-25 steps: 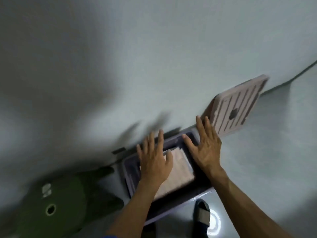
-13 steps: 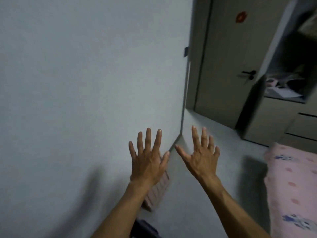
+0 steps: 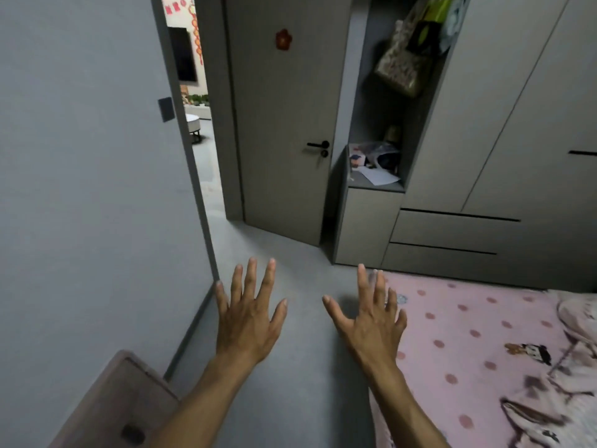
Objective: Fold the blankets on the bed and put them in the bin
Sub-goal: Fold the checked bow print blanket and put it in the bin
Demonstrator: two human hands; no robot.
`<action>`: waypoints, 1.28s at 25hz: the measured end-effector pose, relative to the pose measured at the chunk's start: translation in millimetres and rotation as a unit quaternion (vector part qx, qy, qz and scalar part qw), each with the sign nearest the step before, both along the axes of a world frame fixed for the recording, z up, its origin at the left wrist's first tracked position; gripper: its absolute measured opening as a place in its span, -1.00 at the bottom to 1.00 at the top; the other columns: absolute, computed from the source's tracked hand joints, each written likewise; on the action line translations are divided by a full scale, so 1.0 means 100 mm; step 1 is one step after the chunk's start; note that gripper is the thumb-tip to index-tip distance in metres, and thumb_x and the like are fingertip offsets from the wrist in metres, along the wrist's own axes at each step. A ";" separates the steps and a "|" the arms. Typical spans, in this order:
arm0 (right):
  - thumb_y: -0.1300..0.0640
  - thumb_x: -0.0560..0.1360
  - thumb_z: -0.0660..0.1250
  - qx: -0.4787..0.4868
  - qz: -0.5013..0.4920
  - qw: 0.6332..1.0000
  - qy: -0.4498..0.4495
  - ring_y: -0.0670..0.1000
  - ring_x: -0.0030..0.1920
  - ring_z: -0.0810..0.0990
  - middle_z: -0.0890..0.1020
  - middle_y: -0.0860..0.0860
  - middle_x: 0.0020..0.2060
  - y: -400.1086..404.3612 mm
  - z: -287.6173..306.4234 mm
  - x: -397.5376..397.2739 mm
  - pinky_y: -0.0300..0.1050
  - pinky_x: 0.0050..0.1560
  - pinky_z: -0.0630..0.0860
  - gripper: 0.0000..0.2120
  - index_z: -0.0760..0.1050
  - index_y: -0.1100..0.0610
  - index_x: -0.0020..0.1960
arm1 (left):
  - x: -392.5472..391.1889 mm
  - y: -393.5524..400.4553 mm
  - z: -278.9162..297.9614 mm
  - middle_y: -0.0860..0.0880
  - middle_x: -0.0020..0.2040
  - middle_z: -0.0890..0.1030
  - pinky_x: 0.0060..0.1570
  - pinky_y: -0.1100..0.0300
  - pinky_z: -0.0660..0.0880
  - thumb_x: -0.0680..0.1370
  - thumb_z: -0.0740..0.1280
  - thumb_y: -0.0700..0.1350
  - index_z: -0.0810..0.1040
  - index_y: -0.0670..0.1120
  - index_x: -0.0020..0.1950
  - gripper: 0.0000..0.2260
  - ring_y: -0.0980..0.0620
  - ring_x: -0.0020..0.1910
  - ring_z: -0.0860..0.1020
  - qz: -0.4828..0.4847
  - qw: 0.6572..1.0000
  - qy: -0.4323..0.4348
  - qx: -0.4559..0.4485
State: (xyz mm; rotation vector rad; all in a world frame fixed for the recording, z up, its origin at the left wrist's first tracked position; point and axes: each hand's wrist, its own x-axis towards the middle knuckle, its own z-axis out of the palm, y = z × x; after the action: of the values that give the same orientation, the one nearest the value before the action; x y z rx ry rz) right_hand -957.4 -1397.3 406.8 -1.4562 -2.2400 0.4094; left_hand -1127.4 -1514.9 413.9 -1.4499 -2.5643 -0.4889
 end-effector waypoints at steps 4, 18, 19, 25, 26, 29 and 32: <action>-0.62 0.28 -0.14 0.009 -0.067 0.997 -0.030 0.19 0.57 -0.03 -0.13 -0.03 0.60 1.29 -0.15 -0.08 0.30 0.46 0.03 -0.05 -0.20 -0.24 0.56 | -0.30 1.43 -0.42 -0.11 0.60 -0.01 0.45 -0.28 -0.11 0.57 -0.03 0.29 -0.19 0.12 0.57 -0.35 -0.16 0.57 -0.03 -0.038 0.998 -0.039 -0.017; -0.62 0.25 -0.30 -0.062 -0.425 0.903 -0.018 0.13 0.58 -0.16 -0.32 -0.12 0.51 5.10 -0.89 0.23 0.26 0.50 -0.16 -0.15 -0.43 -0.33 0.43 | 0.20 6.70 -0.79 -0.05 0.58 -0.14 0.40 -0.15 -0.32 0.48 -0.24 0.33 -0.36 0.19 0.50 -0.36 -0.09 0.56 -0.12 -0.413 0.908 -0.029 -0.066; -0.63 0.24 -0.30 -0.073 -0.438 0.896 -0.016 0.13 0.59 -0.16 -0.32 -0.11 0.52 5.40 -0.93 0.21 0.26 0.50 -0.14 -0.14 -0.42 -0.33 0.44 | 0.18 7.03 -0.80 -0.04 0.58 -0.16 0.39 -0.15 -0.33 0.49 -0.23 0.32 -0.40 0.20 0.48 -0.38 -0.07 0.55 -0.17 -0.424 0.902 -0.025 -0.070; -0.62 0.26 -0.28 -0.090 -0.491 0.867 -0.008 0.17 0.58 -0.07 -0.14 -0.03 0.60 6.86 -0.99 -0.16 0.32 0.50 -0.04 -0.07 -0.23 -0.26 0.56 | -0.23 8.72 -0.77 -0.05 0.59 -0.17 0.37 -0.14 -0.38 0.56 -0.16 0.29 -0.37 0.16 0.51 -0.39 -0.03 0.54 -0.23 -0.481 0.872 -0.022 -0.084; -0.62 0.27 -0.27 -0.084 -0.497 0.864 -0.009 0.17 0.58 -0.06 -0.13 -0.03 0.60 7.16 -1.00 -0.25 0.31 0.49 -0.05 -0.07 -0.22 -0.27 0.56 | -0.31 9.04 -0.78 -0.05 0.59 -0.20 0.37 -0.14 -0.39 0.58 -0.13 0.28 -0.39 0.16 0.51 -0.39 -0.05 0.55 -0.23 -0.486 0.868 -0.021 -0.095; -0.61 0.30 -0.24 -0.084 -0.529 0.844 -0.032 0.17 0.58 -0.04 -0.09 -0.02 0.60 7.82 -1.07 -0.43 0.29 0.50 -0.02 -0.10 -0.20 -0.26 0.56 | -0.55 9.88 -0.86 -0.04 0.58 -0.23 0.41 -0.17 -0.35 0.59 -0.08 0.25 -0.37 0.15 0.53 -0.37 -0.07 0.56 -0.22 -0.530 0.841 -0.015 -0.107; -0.60 0.33 -0.20 -0.098 -0.569 0.815 -0.047 0.17 0.58 -0.01 -0.06 -0.02 0.60 8.28 -1.19 -0.54 0.30 0.48 0.01 -0.13 -0.19 -0.27 0.55 | -0.69 10.67 -1.06 -0.10 0.59 0.05 0.43 -0.27 -0.12 0.56 -0.01 0.23 -0.11 0.10 0.59 -0.37 -0.15 0.56 0.06 -0.567 0.820 0.001 -0.080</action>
State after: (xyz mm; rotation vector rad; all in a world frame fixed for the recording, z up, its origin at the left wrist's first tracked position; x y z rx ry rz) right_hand -1011.3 -568.9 288.0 -2.6039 -1.0114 0.1460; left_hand -1196.2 -447.5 307.7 -2.9170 -1.4455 -0.3578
